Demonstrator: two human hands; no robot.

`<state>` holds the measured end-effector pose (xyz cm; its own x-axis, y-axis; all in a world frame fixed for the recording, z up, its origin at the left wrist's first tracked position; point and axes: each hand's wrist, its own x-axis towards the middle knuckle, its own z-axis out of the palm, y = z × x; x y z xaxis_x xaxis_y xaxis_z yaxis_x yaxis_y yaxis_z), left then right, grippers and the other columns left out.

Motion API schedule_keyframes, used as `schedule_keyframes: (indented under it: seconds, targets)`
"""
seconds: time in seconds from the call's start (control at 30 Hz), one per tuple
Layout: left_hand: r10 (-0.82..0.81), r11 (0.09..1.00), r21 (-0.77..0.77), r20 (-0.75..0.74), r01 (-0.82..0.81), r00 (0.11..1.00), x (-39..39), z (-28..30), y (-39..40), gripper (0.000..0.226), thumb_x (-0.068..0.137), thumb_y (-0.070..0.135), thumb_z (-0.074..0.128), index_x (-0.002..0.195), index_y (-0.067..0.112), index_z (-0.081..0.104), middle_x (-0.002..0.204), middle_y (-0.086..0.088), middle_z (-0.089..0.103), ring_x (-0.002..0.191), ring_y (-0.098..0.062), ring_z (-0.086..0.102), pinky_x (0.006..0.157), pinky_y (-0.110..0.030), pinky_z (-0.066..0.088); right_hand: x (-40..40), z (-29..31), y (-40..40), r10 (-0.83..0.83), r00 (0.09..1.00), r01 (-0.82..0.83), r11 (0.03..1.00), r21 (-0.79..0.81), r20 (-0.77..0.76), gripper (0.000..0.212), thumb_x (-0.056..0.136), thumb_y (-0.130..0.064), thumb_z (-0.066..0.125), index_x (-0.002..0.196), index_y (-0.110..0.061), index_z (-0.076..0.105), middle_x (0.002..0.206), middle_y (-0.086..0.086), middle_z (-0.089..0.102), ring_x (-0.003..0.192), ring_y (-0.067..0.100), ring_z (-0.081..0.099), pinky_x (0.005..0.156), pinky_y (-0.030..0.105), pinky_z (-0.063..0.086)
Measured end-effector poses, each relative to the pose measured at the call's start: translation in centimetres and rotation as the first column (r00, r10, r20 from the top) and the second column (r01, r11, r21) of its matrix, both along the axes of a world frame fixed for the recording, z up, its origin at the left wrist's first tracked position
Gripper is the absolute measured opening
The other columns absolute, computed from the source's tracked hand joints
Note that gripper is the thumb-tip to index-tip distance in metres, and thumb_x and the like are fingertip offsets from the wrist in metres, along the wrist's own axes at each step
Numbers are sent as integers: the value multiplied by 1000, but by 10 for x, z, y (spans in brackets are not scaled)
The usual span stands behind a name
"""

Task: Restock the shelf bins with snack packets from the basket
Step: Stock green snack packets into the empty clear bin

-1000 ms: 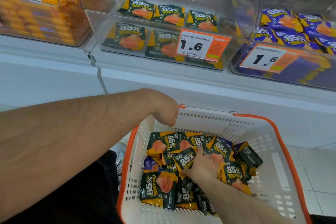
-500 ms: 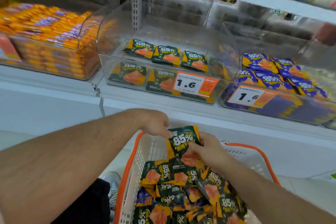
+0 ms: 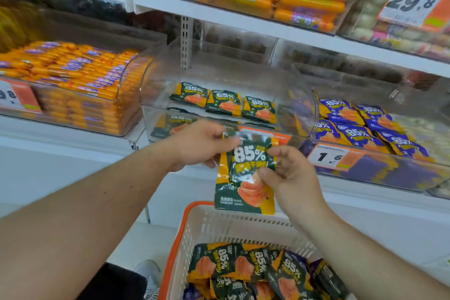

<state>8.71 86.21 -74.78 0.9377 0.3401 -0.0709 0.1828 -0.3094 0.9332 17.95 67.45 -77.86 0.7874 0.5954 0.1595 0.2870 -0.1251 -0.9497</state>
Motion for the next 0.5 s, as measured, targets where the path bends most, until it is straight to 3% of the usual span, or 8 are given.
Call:
schedule_keyframes:
  seconds: [0.07, 0.1, 0.2, 0.27, 0.33, 0.43, 0.5]
  targets:
    - [200, 977, -119, 195, -179, 960, -4, 16, 5, 42, 100, 36, 50, 75, 4, 61, 59, -3, 62, 50, -12, 55, 51, -26, 42, 1, 28, 12, -10, 1000, 10, 993, 117, 0, 36, 80, 3, 74, 92, -28, 62, 84, 3, 56, 70, 13, 47, 67, 26, 42]
    - [317, 947, -143, 300, -286, 900, -7, 22, 9, 44, 102, 34, 46, 74, 4, 62, 58, -4, 61, 48, -10, 54, 50, -23, 40, 3, 44, 21, -30, 1000, 29, 984, 174, 0, 34, 77, -1, 76, 91, -29, 63, 84, 6, 56, 70, 14, 47, 65, 28, 43]
    - [519, 796, -9, 525, -605, 675, -15, 25, 28, 43, 102, 33, 41, 76, 10, 66, 64, 2, 61, 58, -1, 56, 61, -22, 45, 23, 80, 58, -138, 990, 134, 961, 243, -3, 30, 77, -5, 74, 92, -27, 60, 88, 17, 56, 72, 21, 49, 63, 37, 45]
    - [557, 726, 17, 571, -687, 603, -20, 18, 41, 39, 97, 38, 37, 73, 23, 64, 66, 8, 60, 67, -3, 57, 71, -31, 48, 41, 92, 92, -179, 983, 183, 970, 158, -36, 31, 81, 0, 72, 99, -22, 58, 94, 11, 56, 73, 18, 53, 60, 31, 45]
    - [593, 685, 7, 576, -728, 564, -21, 12, 49, 36, 96, 35, 36, 72, 30, 61, 69, 10, 60, 71, -5, 57, 76, -37, 49, 54, 93, 127, -120, 985, 126, 991, 43, -122, 28, 83, 0, 70, 100, -19, 58, 102, 9, 59, 81, 21, 56, 62, 29, 47]
    - [595, 668, 8, 595, -744, 540, -20, 8, 55, 37, 97, 33, 33, 77, 23, 63, 73, 10, 60, 73, -4, 56, 77, -38, 50, 61, 75, 170, 0, 997, -17, 978, -209, -80, 24, 86, -1, 64, 76, -21, 54, 90, 7, 61, 79, 22, 59, 75, 36, 56]
    - [571, 674, 26, 616, -738, 543, -20, 7, 54, 37, 97, 33, 32, 81, 20, 63, 76, 10, 60, 76, -3, 56, 75, -36, 49, 61, 61, 195, 38, 998, -49, 957, -285, -45, 25, 87, -3, 62, 72, -20, 52, 89, 7, 60, 81, 22, 60, 80, 35, 56]
